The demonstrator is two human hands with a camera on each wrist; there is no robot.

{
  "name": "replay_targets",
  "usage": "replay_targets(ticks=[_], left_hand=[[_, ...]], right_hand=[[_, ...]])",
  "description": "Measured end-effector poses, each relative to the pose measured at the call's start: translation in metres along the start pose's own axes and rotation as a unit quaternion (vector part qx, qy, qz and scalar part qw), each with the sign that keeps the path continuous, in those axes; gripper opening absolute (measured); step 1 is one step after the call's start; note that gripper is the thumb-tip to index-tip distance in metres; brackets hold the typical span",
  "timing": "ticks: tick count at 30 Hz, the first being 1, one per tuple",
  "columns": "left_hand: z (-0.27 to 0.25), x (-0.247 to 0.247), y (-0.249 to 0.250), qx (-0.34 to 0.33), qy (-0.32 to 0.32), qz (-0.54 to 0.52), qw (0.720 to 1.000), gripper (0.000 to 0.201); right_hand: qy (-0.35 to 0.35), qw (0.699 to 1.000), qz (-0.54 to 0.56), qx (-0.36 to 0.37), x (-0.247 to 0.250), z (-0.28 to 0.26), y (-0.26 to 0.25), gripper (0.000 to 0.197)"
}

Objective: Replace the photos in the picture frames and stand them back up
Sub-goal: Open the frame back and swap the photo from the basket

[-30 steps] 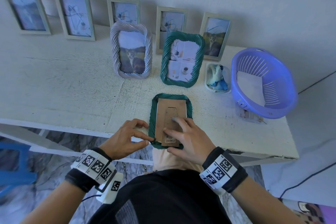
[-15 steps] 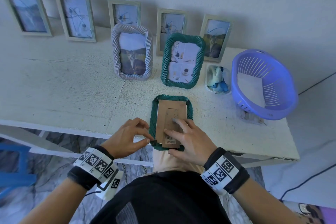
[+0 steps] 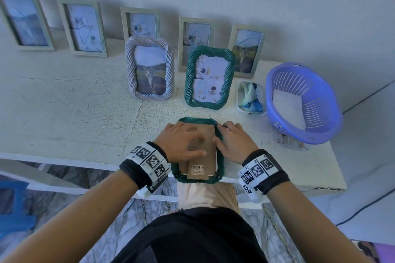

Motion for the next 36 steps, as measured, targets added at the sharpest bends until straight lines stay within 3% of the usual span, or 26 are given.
replay_targets(ticks=[6, 16, 27, 36], left_hand=[[0.0, -0.005, 0.0, 0.011, 0.003, 0.007, 1.0, 0.087], [0.002, -0.002, 0.001, 0.012, 0.003, -0.01, 1.0, 0.087], [0.001, -0.003, 0.002, 0.014, 0.006, -0.015, 1.0, 0.089], [0.0, -0.007, -0.001, 0.011, -0.005, -0.04, 0.999, 0.087]], right_hand=[[-0.016, 1.0, 0.02, 0.01, -0.004, 0.002, 0.004, 0.045], [-0.041, 0.97, 0.239, -0.024, -0.008, 0.012, 0.023, 0.046], [-0.031, 0.977, 0.211, -0.019, -0.012, 0.012, 0.022, 0.052], [-0.028, 0.992, 0.119, -0.011, -0.005, 0.005, 0.014, 0.054]])
Point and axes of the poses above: each hand's wrist, its own z-axis towards the middle knuckle, its own x-axis out of the back of the hand, y = z × x, the point moved 2 cm from there along z, towards the middle knuckle, and after that the axes turned 2 degrees about z, right-handed, at the moved point
